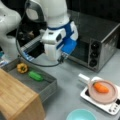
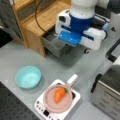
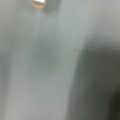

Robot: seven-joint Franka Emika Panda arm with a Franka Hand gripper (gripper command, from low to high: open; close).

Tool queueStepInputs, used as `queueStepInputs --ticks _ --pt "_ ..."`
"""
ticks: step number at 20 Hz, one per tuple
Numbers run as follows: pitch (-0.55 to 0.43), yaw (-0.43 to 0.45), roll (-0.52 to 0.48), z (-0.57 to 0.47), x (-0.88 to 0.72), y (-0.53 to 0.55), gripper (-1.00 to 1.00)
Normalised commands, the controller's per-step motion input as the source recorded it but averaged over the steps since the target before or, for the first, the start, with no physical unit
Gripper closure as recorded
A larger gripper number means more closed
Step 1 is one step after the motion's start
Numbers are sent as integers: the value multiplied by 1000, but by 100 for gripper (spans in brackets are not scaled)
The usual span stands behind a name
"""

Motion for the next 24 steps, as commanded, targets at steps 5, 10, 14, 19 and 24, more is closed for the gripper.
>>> queueStepInputs --ticks 5,10,14,19,24 --pt "173 -70 104 126 247 98 -100" --pt "231 -150 35 110 409 179 -100" --pt "219 -103 36 80 490 208 -100" --pt "198 -106 32 56 505 187 -100" --pt "158 -119 6 59 469 144 -100"
